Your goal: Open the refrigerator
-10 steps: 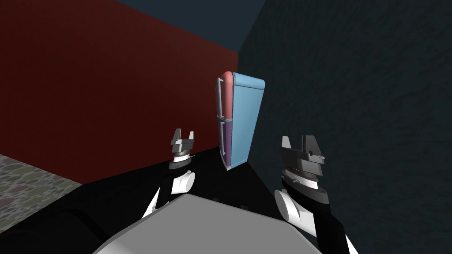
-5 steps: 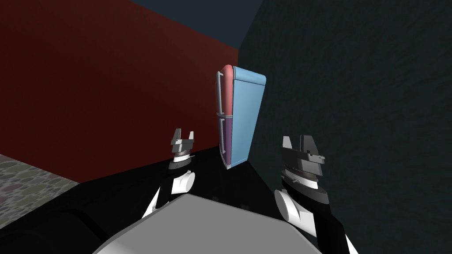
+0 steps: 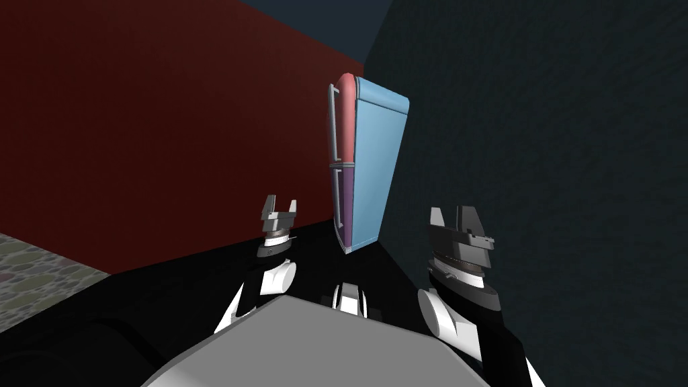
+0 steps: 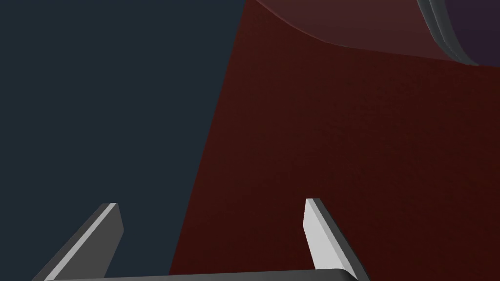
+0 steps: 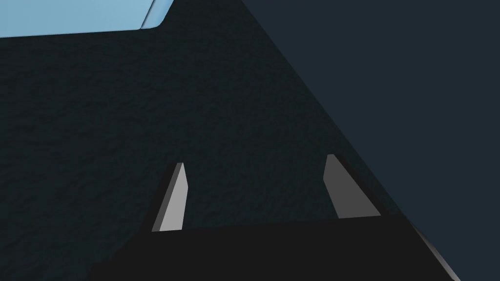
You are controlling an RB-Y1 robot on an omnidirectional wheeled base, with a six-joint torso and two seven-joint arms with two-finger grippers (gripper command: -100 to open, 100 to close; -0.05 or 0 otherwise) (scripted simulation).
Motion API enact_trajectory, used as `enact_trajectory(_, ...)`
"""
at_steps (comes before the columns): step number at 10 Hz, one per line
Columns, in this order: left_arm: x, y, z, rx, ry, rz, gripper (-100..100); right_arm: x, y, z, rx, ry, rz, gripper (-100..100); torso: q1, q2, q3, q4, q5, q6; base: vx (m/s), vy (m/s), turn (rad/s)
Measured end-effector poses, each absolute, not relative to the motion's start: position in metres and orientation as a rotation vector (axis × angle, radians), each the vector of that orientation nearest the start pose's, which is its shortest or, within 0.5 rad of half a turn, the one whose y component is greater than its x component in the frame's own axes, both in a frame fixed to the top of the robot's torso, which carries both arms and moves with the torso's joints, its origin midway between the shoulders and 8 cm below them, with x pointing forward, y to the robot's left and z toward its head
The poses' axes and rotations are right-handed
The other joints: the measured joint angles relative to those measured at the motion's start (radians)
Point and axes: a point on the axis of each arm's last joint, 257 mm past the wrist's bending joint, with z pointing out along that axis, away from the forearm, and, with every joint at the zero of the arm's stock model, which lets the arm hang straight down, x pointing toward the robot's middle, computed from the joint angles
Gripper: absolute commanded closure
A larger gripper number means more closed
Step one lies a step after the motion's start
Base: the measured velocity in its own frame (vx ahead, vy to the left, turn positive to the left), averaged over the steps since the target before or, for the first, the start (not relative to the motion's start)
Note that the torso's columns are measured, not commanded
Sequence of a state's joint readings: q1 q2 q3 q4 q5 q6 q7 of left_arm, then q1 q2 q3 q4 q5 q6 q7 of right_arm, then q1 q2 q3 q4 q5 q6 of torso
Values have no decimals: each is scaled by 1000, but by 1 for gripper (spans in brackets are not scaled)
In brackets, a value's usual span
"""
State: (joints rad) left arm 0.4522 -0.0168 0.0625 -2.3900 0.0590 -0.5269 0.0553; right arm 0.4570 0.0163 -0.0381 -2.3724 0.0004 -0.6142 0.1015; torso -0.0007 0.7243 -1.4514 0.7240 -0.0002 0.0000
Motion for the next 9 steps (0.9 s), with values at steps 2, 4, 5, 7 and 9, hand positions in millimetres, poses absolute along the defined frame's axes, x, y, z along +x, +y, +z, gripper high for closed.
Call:
enact_trajectory(2,319,287,95,-532,471,-1389,-100,299,-278,96,435,445,1228,0,0,11,-24,12,0,0,35,-40,26)
enact_trajectory(4,327,279,100,-498,518,-1390,-100,299,-278,96,435,445,1228,0,0,13,-25,14,0,0,68,-61,67)
enact_trajectory(5,334,277,105,-482,542,-1388,-100,299,-278,96,435,445,1228,0,0,12,-26,14,0,0,106,-96,72)
enact_trajectory(7,344,271,110,-467,573,-1380,-100,299,-278,96,435,445,1228,0,0,14,-25,14,0,0,68,-67,34)
enact_trajectory(9,354,267,118,-453,596,-1369,-100,299,-278,96,435,445,1228,0,1,14,-24,14,0,0,65,-71,58)
